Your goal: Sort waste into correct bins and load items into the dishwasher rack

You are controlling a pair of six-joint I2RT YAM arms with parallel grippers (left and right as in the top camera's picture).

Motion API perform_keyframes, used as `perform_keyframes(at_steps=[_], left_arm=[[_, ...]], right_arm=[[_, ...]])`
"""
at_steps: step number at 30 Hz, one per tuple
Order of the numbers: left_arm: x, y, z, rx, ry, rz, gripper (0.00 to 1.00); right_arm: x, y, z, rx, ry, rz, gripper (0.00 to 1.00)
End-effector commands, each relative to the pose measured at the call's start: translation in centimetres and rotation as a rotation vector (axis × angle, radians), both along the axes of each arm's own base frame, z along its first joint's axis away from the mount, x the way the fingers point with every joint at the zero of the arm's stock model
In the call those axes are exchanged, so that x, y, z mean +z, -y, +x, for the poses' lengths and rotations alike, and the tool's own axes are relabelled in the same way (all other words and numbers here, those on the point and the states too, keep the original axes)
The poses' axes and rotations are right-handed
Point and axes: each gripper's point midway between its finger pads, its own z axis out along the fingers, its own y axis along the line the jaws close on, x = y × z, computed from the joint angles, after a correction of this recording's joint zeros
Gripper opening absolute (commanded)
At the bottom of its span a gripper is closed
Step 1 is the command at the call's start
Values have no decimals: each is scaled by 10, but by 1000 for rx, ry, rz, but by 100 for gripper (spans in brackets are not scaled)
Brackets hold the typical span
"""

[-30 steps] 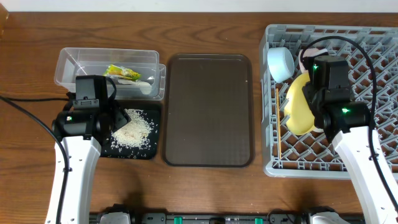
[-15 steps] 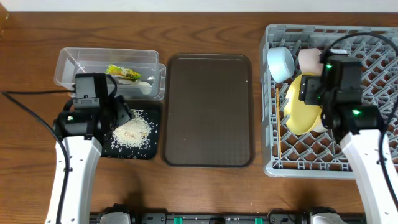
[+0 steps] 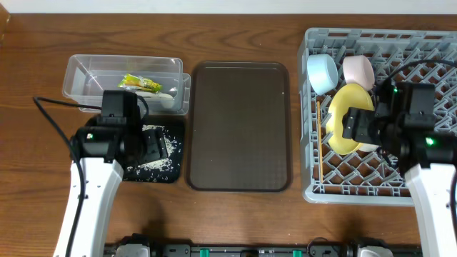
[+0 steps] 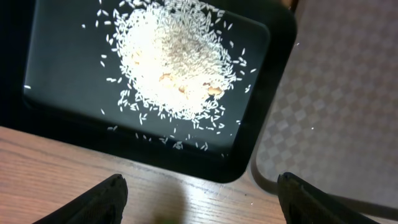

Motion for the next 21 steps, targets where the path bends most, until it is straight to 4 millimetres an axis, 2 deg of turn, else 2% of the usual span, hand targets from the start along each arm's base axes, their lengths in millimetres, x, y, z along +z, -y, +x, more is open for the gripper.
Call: perform_keyframes(at_steps=[1,5,6,7,12,16,21], left_arm=[[10,3,-10,-37,70,-5,80],[33,9,-17,-63,256,-9,80],[39,9,-18,-67,303,-10,81],[45,9,-20,-67,345,-12,91],[79,9,-21,-64,535,-17,92],[87,9,-26,-64,571,-18,93],[86,9,-25,-64,569,-18,93]], right_arm=[[10,-1,-16,-9,55,21,89],[9,-3,-35,-9,141,17,99],[8,-2,-40,-14,169,10,99],[7,0,-44,-21,196,1,99],[4,9,-64,-68,268,-42,99],[-9,8,-80,-64,217,-36,99],[-19,7,-90,-64,154,-36,99]])
